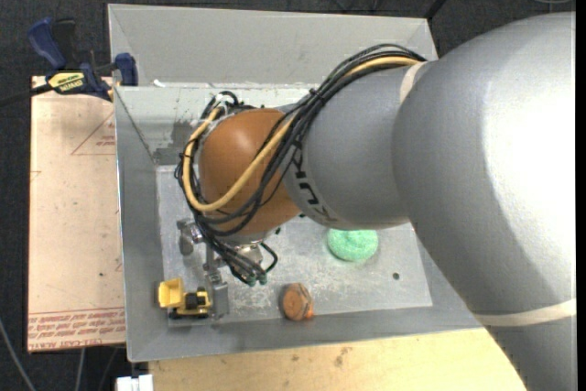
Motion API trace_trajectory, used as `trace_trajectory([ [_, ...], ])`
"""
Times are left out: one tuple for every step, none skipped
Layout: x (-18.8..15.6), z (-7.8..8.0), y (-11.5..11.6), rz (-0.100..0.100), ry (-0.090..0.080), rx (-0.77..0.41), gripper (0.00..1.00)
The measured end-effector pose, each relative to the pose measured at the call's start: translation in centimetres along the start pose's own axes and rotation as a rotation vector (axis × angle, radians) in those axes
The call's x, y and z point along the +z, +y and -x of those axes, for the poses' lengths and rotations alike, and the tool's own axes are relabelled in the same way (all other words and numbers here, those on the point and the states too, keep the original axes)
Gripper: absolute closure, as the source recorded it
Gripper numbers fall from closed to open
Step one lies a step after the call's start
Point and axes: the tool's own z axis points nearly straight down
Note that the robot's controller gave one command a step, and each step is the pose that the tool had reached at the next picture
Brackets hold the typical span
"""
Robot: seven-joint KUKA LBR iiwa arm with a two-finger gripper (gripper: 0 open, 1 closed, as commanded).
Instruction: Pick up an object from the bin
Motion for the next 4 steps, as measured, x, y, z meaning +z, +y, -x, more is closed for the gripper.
trace_trajectory([
  [1.3, -0.4, 0.7, 0.000, -0.002, -0.017, 0.00],
  [2.4, -1.0, 2.3, 0.001, -0.002, -0.212, 1.00],
  [2.4, -1.0, 2.2, 0.001, -0.002, -0.212, 1.00],
  [-0.5, 1.4, 1.8, 0.001, 0.000, -0.391, 1.00],
])
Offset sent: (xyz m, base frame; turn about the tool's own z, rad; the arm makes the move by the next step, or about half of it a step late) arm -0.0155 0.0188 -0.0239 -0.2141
